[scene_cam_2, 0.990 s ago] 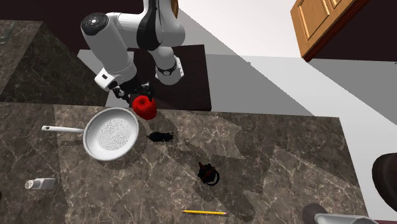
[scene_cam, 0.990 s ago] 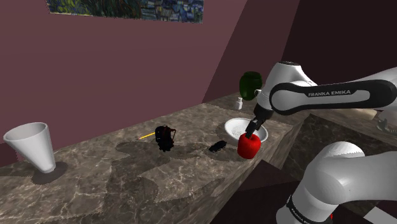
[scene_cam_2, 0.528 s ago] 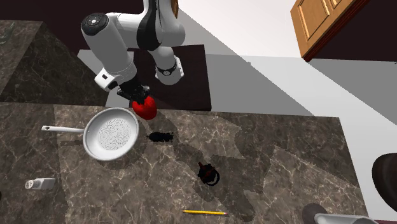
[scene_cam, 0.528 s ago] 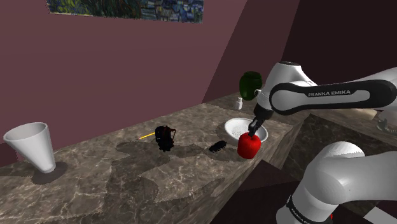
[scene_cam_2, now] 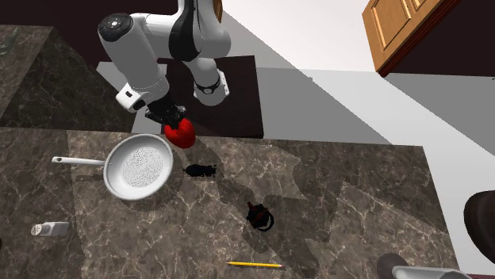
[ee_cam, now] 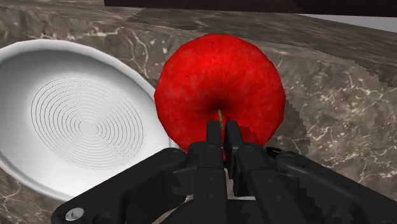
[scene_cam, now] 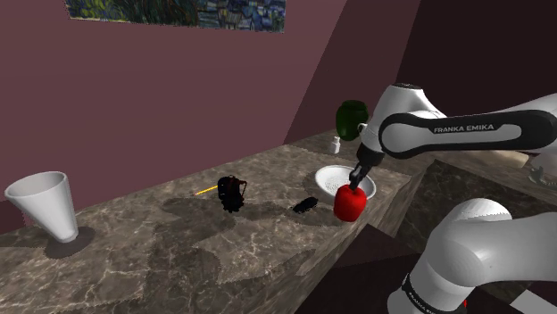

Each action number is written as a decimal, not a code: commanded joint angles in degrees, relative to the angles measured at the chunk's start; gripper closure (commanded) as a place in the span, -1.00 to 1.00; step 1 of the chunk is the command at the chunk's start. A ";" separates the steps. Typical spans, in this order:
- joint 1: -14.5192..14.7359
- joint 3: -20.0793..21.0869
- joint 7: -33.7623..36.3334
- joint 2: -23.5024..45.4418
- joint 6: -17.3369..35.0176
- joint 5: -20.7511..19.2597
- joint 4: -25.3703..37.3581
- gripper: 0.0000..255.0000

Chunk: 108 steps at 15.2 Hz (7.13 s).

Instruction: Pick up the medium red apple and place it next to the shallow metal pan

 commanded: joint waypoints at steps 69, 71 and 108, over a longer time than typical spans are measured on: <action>6.12 9.22 9.18 41.92 -8.40 6.47 50.36 1.00; 6.12 9.22 9.16 42.06 -6.86 6.48 48.96 1.00; 6.13 9.21 9.01 44.46 6.23 6.56 38.26 -1.00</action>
